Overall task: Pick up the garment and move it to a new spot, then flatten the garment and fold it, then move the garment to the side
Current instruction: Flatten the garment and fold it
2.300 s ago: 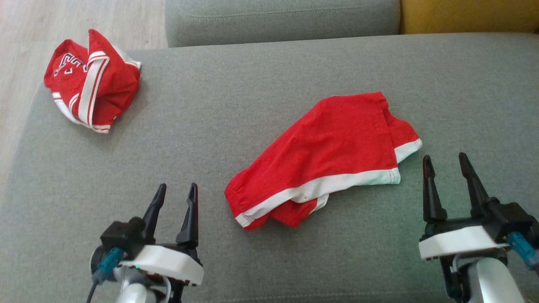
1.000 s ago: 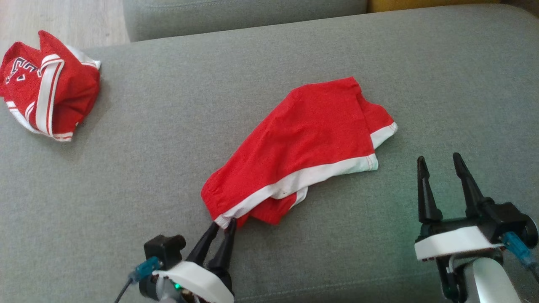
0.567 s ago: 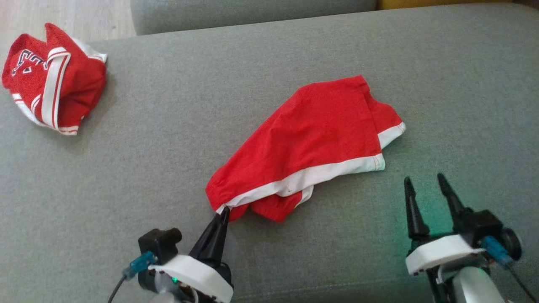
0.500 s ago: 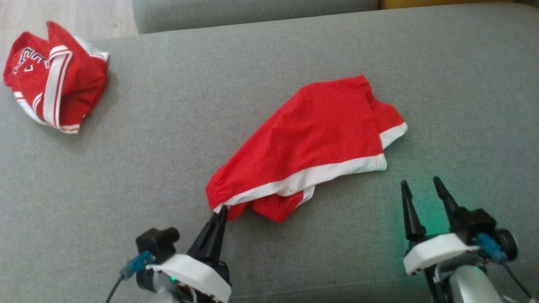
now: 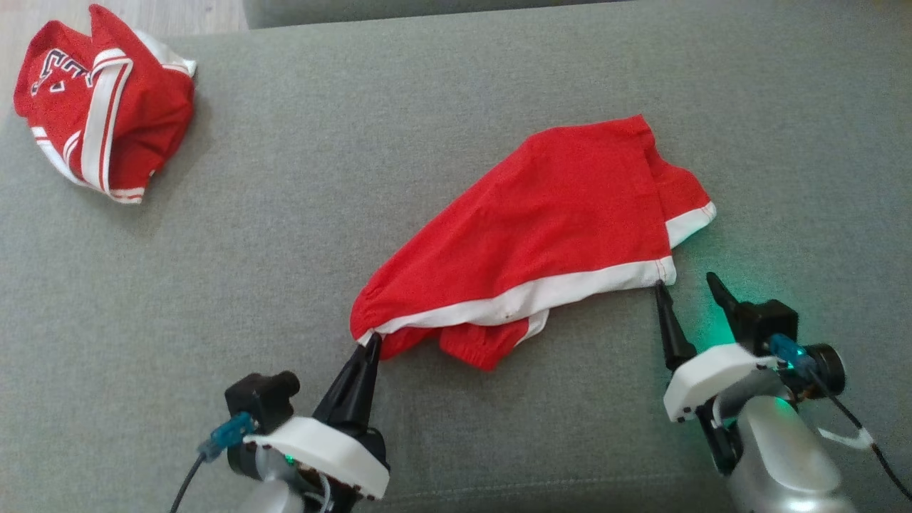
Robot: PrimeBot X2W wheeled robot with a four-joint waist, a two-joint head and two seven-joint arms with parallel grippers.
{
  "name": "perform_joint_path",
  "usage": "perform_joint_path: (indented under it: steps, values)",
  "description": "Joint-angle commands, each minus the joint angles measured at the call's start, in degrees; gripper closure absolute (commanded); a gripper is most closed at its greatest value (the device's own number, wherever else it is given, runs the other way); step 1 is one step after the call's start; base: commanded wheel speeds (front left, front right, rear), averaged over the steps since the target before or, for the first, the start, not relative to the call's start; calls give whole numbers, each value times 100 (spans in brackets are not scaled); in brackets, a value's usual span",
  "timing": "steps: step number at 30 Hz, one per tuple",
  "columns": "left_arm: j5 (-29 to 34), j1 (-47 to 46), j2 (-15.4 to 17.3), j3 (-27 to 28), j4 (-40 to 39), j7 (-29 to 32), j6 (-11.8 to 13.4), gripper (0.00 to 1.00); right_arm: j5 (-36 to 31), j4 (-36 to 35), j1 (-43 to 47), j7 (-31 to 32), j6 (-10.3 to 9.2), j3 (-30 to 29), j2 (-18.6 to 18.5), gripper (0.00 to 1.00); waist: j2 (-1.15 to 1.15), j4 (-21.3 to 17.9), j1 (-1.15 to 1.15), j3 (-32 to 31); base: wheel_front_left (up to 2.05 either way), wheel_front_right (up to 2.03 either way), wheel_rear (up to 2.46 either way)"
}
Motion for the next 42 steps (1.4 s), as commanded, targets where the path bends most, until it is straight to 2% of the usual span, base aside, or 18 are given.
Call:
perform_joint_path:
  steps: [1, 6, 7, 8, 9, 11, 14, 17, 21, 24, 35, 38, 39, 42]
  values:
    - [57, -274, -8, 152, -164, -70, -23, 100, -16, 49, -302, -34, 42, 194, -23, 0, 0, 27, 0, 42, 0, 0, 0]
    - [83, -318, -8, 149, -166, -70, -24, 100, 35, 379, -553, -36, 42, 353, -23, 0, 0, 77, 0, 114, 0, 0, 0]
    - [88, -323, -8, 154, -166, -70, -24, 100, 54, 404, -577, -36, 42, 386, -23, 2, 0, 84, 0, 126, 0, 0, 0]
    - [94, -327, -8, 158, -165, -70, -24, 100, 79, 427, -594, -37, 42, 424, -23, 11, 0, 90, 0, 135, 0, 0, 0]
    - [94, -327, -8, 158, -165, -70, -24, 100, 79, 427, -594, -37, 42, 424, -23, 11, 0, 90, 0, 135, 0, 0, 0]
    - [103, -331, -8, 169, -163, -70, -24, 100, 123, 483, -620, -37, 42, 498, -23, 46, 0, 95, 0, 151, 0, 0, 0]
    - [113, -336, -8, 181, -161, -70, -25, 100, 188, 612, -671, -37, 42, 589, -23, 67, 0, 94, 0, 170, 0, 0, 0]
    - [127, -341, -8, 195, -160, -70, -25, 100, 294, 642, -725, -37, 42, 677, -23, 100, 0, 84, 0, 179, 0, 0, 0]
    - [145, -348, -8, 249, -212, -70, -26, 100, 401, 348, -682, -37, 42, 706, -23, 100, 0, 61, 0, 152, 0, 0, 0]
    - [155, -343, -8, 338, -370, -70, -26, 100, 457, -146, -528, -38, 42, 642, -23, 100, 0, 35, 0, 90, 0, 0, 0]
    - [319, -483, 17, 798, -1536, -70, -29, 100, 419, -2842, 149, -38, 42, 453, -23, 100, 0, -199, 0, -450, 0, 0, 0]
    - [358, -595, 120, 832, -1947, -68, -31, 100, 367, -3514, 250, -38, 42, 397, -23, 100, 0, -251, 0, -639, 0, 0, 0]
    - [367, -700, 210, 839, -2263, -11, -32, 100, 306, -3929, 308, -38, 42, 367, -23, 100, 0, -264, 0, -741, 0, 0, 0]
    - [413, -924, 388, 840, -2783, 202, -33, 100, 147, -4491, 367, 21, 42, 351, -23, 100, 0, -257, 0, -815, 0, 0, 0]
